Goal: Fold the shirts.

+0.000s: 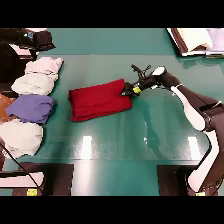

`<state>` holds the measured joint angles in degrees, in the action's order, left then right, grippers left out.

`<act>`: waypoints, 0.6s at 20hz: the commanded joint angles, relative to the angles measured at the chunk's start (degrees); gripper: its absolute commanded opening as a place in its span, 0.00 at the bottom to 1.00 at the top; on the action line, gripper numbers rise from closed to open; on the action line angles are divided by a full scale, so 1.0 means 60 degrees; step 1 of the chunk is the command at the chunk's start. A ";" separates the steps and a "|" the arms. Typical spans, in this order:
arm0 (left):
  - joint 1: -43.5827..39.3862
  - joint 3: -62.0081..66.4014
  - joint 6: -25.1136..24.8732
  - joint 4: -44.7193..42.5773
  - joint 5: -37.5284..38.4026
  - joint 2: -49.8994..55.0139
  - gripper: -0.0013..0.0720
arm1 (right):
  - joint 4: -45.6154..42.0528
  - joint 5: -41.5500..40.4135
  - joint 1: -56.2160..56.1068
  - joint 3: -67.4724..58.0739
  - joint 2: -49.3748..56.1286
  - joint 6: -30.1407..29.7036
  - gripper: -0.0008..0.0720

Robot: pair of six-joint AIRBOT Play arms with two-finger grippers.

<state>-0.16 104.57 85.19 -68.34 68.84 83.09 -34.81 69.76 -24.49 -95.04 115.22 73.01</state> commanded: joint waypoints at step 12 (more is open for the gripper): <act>-0.1464 0.0000 -0.0204 -0.0069 -0.0153 0.0000 0.05 | -0.4226 0.0149 0.6386 0.1158 -0.4819 0.1636 0.03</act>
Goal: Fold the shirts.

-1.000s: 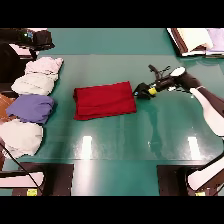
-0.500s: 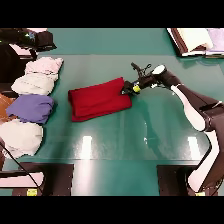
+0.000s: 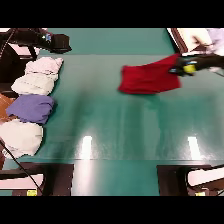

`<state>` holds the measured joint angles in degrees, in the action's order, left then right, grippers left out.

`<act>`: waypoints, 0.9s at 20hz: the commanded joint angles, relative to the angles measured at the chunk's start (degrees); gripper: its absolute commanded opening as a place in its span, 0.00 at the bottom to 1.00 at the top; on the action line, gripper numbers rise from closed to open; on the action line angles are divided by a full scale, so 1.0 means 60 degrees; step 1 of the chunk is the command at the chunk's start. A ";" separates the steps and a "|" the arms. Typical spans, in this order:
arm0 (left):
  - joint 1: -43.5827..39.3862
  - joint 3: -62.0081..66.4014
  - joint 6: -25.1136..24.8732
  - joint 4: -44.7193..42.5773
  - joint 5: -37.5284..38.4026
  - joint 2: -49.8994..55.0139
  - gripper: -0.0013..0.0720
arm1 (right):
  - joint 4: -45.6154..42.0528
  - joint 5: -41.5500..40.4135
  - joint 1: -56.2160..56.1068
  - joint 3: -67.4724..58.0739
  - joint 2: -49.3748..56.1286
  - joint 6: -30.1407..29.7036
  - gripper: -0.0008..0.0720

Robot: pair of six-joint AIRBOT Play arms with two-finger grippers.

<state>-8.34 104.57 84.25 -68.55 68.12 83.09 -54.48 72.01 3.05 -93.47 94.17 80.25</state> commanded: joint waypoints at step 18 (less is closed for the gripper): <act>-0.0102 0.0000 -0.0044 0.0025 -0.0240 0.0000 0.05 | -0.2532 -0.1253 0.7431 0.7220 -0.5920 0.1359 0.59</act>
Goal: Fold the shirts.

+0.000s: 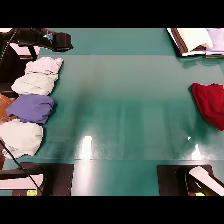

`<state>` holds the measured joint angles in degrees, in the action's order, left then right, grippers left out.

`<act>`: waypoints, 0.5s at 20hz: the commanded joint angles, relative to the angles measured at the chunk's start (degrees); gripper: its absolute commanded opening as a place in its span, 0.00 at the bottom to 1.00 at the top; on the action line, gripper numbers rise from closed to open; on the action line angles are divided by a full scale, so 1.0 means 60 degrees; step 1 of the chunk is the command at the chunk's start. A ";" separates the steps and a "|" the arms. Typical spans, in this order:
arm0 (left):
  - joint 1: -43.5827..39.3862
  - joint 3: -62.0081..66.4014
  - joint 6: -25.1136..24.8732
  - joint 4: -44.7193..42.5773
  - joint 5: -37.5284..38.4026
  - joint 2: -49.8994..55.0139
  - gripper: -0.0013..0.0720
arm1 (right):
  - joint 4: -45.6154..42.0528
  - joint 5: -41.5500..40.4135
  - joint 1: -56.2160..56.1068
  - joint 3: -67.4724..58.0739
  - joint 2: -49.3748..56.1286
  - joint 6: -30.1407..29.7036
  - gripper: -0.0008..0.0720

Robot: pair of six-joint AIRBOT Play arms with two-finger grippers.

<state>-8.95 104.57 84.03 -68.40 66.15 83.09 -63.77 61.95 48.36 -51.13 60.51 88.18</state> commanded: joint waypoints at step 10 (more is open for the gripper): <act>0.0000 0.0000 -0.0004 0.0004 -0.0066 0.0000 0.05 | -0.0248 0.2521 -0.1399 -0.2051 -0.0754 0.0044 0.71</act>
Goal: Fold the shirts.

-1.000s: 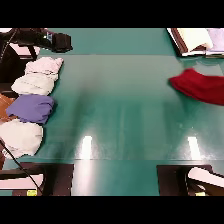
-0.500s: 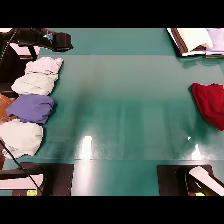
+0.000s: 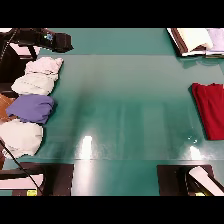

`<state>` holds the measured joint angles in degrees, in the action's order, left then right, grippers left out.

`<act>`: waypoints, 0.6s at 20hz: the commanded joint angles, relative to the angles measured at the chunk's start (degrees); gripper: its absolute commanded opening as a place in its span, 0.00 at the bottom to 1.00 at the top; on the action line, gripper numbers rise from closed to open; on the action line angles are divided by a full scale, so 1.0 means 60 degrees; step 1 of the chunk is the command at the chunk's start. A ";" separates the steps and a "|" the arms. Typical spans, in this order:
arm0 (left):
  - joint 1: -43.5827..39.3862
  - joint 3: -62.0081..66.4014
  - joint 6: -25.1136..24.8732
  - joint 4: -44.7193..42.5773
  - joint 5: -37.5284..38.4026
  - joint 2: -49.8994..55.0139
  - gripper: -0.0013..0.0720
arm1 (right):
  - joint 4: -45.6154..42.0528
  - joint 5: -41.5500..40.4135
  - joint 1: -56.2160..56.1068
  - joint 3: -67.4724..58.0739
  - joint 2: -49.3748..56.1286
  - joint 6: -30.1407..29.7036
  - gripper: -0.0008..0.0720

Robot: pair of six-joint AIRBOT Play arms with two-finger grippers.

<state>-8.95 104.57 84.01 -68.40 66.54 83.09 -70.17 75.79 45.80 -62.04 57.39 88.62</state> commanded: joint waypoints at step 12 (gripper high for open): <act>0.0000 0.0000 0.0000 0.0004 -0.0255 0.0000 0.05 | 0.0674 -0.0310 -0.7420 -0.0237 -0.1220 -0.0047 0.03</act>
<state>-8.95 104.57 83.99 -68.38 65.12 83.09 -66.26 74.59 6.44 -63.40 50.61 88.38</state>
